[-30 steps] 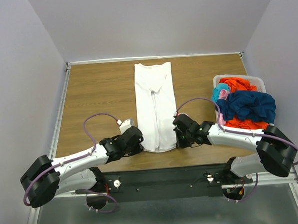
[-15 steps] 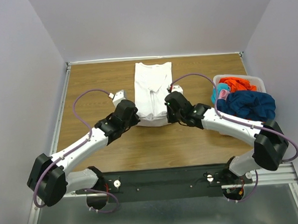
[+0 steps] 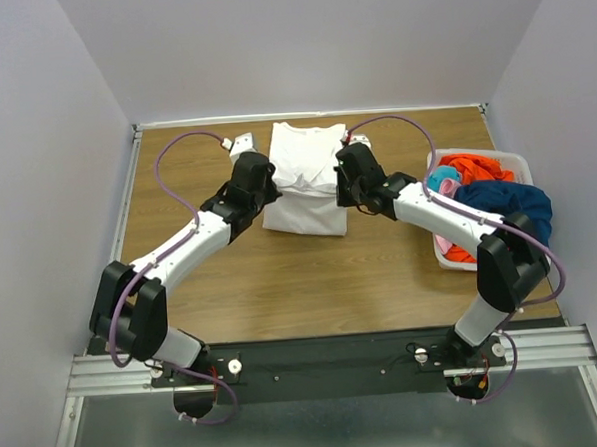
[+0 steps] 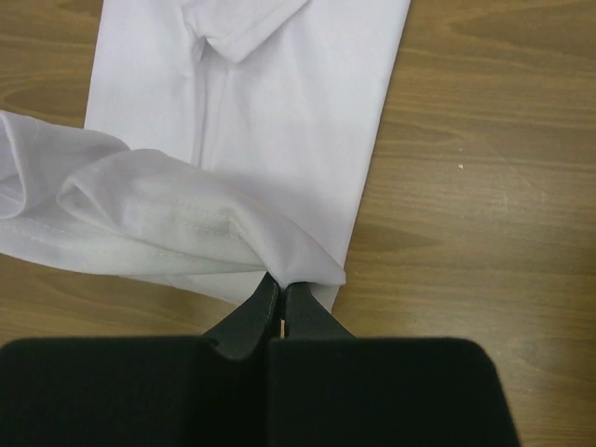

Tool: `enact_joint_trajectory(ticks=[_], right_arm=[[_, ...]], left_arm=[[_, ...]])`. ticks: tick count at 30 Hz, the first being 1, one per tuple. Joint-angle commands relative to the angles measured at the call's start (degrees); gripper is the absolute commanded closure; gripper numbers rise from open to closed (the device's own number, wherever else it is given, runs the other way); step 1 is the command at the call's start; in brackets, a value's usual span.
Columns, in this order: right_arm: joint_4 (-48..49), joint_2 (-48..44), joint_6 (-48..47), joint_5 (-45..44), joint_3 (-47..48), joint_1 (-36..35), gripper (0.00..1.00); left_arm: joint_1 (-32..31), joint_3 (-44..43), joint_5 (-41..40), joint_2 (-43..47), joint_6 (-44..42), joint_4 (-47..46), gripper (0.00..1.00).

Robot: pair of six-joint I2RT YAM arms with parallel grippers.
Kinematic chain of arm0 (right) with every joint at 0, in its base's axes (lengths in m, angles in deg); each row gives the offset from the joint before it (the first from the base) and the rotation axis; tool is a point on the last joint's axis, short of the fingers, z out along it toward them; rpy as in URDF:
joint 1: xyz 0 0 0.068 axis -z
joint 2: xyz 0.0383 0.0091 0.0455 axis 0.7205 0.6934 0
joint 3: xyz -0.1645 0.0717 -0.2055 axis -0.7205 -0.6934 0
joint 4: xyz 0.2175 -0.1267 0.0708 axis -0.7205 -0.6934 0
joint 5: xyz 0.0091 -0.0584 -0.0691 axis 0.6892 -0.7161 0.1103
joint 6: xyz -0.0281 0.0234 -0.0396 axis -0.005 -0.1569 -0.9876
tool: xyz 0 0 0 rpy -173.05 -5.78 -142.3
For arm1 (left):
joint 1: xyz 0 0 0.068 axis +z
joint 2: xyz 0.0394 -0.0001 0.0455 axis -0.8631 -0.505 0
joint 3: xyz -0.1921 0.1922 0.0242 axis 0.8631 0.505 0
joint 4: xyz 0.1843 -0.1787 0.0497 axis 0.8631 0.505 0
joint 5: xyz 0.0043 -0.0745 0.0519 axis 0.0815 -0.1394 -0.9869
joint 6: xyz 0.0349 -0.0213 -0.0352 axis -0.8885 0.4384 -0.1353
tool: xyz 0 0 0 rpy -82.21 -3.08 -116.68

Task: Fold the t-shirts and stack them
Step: Fold the tshirt

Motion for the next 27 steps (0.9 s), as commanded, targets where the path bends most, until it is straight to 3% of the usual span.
enact_joint_trajectory(ticks=[1,17,27], right_arm=[[1.75,2.99,-2.29,2.96,3.79,1.35,0.99],[2.45,18.45,-3.09,11.14,14.60,8.64,0.99],[2.72,27.68,-4.23,13.60,20.92,12.16,0.89]], left_arm=[[1.75,-4.88,3.37,-4.77,-4.76,-2.74,1.00],[7.29,-18.86,7.85,-23.14,-9.07,-1.51,1.00],[9.58,-25.45,12.16,-32.63,-10.92,-0.99,1.00]])
